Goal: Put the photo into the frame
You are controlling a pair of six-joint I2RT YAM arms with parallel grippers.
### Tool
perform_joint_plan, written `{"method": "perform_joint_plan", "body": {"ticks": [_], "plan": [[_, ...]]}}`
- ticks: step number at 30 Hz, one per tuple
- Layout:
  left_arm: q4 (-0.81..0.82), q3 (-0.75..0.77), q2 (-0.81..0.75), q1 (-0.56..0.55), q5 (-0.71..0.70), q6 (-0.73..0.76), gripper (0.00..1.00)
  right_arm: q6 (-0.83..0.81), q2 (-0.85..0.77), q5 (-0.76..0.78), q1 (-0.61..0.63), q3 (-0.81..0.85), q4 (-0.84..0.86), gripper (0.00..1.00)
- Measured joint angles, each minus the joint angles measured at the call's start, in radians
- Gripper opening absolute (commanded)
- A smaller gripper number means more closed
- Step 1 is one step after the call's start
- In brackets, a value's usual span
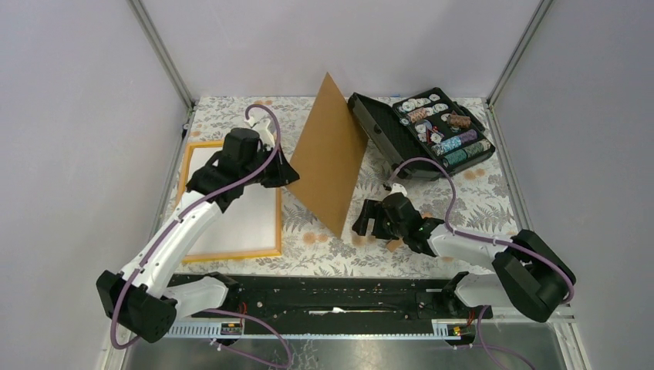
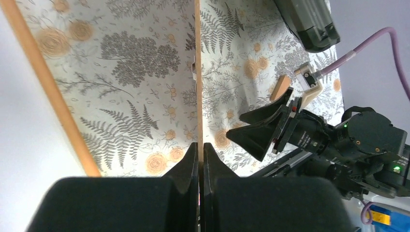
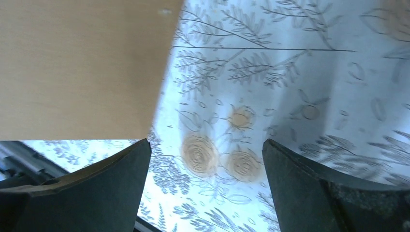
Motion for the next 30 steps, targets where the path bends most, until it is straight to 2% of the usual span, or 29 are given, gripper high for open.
{"method": "perform_joint_plan", "body": {"ticks": [4,11,18,24,30], "plan": [[-0.088,0.095,-0.012,0.000,-0.056,0.075,0.00,-0.040,-0.055,0.061,0.000,0.008,-0.104,0.99],[-0.214,0.264,-0.056,0.000,-0.125,0.184,0.00,-0.061,-0.085,0.057,0.000,0.076,-0.187,1.00],[-0.254,0.290,-0.084,-0.005,-0.101,0.255,0.00,0.092,-0.085,-0.007,0.011,0.212,-0.242,1.00],[-0.253,0.257,-0.117,-0.059,-0.140,0.295,0.00,0.276,-0.063,-0.014,0.029,0.413,-0.281,1.00],[-0.261,0.251,-0.146,-0.158,-0.242,0.350,0.00,0.419,0.066,0.113,0.031,0.771,-0.498,1.00]]}}
